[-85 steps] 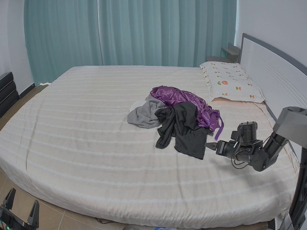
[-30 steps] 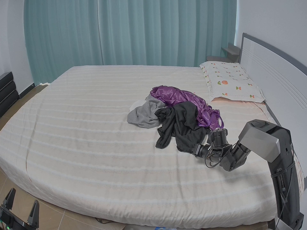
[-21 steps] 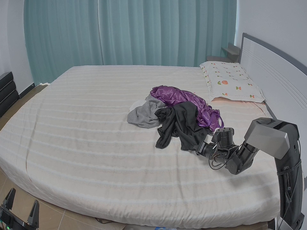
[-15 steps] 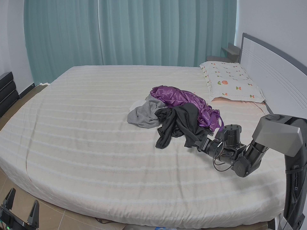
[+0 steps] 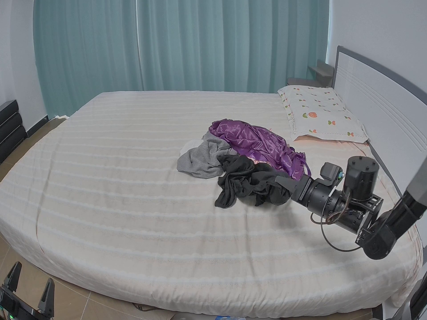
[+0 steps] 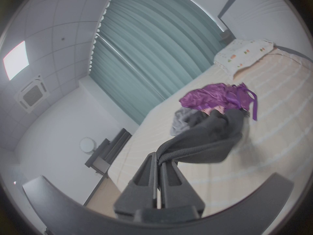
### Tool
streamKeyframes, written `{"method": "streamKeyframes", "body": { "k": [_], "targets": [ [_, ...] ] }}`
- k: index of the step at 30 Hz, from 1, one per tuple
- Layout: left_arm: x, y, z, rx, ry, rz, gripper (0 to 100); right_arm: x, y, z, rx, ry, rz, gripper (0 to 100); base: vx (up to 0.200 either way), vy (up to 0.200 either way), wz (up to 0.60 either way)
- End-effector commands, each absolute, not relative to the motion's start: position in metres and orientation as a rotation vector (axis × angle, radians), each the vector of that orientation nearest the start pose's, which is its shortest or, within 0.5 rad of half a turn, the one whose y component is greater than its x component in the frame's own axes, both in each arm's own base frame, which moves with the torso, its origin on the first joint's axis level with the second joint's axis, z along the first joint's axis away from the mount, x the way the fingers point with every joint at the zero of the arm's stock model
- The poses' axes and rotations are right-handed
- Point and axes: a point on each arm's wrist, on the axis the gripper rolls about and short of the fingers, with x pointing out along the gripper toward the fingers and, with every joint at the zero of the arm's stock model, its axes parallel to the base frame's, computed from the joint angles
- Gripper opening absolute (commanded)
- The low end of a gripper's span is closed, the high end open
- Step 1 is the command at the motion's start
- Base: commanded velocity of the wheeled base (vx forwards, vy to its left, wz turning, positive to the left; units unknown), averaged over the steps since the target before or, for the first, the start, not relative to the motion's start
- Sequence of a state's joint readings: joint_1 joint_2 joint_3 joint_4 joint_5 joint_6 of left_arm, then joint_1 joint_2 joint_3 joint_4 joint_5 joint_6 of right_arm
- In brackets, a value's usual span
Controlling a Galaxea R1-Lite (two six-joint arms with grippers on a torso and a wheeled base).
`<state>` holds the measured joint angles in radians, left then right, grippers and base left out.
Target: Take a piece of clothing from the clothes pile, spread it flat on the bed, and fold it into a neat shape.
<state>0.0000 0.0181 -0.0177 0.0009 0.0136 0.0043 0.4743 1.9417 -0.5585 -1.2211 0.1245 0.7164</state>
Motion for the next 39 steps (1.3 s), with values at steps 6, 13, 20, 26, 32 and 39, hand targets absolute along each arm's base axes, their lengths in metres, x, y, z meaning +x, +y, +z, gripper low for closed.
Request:
{"method": "streamKeyframes", "body": {
  "k": [6, 13, 20, 26, 32, 39],
  "targets": [
    [-0.023, 0.0, 0.075, 0.008, 0.0, 0.012, 100, 0.214, 0.143, 0.195, 0.707, 0.113, 0.722, 0, 0.0, 0.0, 0.0],
    [-0.023, 0.0, 0.075, 0.018, 0.0, -0.002, 100, 0.194, 0.145, 0.198, 0.7, 0.117, 0.782, 0, 0.0, 0.0, 0.0],
    [-0.023, 0.0, 0.076, 0.048, -0.002, -0.003, 100, 0.18, 0.142, 0.21, 0.69, 0.069, 0.826, 0, 0.0, 0.0, 0.0],
    [-0.023, 0.0, 0.076, 0.054, -0.003, -0.003, 100, 0.173, 0.145, 0.216, 0.696, 0.052, 0.859, 0, 0.0, 0.0, 0.0],
    [-0.023, 0.0, 0.076, 0.058, -0.003, -0.006, 100, 0.175, 0.145, 0.211, 0.692, 0.072, 0.85, 0, 0.0, 0.0, 0.0],
    [-0.026, 0.0, 0.091, 0.023, -0.068, -0.002, 100, 0.176, 0.146, 0.202, 0.682, 0.107, 0.835, 0, 0.0, 0.0, 0.0]
  ]
}}
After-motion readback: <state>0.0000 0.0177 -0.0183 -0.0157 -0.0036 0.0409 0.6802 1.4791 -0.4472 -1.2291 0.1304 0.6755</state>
